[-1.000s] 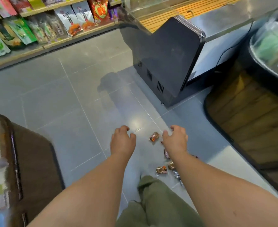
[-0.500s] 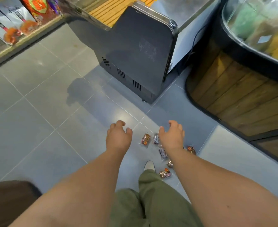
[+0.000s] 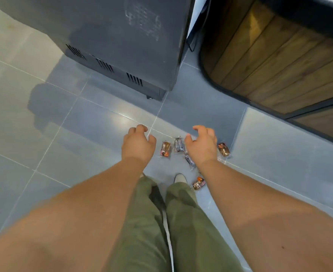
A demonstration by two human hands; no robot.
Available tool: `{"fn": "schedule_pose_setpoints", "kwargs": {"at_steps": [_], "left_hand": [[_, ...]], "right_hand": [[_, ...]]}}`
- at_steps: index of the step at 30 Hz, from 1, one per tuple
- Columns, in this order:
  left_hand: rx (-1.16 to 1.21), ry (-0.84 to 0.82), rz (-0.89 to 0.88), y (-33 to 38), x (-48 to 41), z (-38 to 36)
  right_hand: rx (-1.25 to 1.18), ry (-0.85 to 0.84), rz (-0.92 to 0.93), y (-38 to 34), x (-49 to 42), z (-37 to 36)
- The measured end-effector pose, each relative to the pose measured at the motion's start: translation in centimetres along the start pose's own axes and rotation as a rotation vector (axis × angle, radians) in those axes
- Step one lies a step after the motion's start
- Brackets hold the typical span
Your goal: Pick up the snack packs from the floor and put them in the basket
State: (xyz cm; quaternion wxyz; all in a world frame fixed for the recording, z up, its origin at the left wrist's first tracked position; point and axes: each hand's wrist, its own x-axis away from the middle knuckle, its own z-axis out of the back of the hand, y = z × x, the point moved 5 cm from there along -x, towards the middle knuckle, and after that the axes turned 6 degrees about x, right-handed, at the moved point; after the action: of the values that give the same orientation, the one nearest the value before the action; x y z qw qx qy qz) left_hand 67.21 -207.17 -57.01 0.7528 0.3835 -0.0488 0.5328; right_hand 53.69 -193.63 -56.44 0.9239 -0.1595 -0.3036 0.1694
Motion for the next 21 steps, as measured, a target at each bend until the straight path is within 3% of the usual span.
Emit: {"fn": "schedule_pose_setpoints", "kwargs": {"at_steps": [7,21], "left_hand": [[-0.037,-0.104,-0.018,-3.0,-6.8,-6.8],[-0.097,-0.265,0.088,-17.2,-17.2,-28.5]], "right_hand": [[0.028,-0.021,-0.061,3.0,-6.2,-6.1],[0.186,-0.139,-0.066,16.4,-20.4,-24.9]]}}
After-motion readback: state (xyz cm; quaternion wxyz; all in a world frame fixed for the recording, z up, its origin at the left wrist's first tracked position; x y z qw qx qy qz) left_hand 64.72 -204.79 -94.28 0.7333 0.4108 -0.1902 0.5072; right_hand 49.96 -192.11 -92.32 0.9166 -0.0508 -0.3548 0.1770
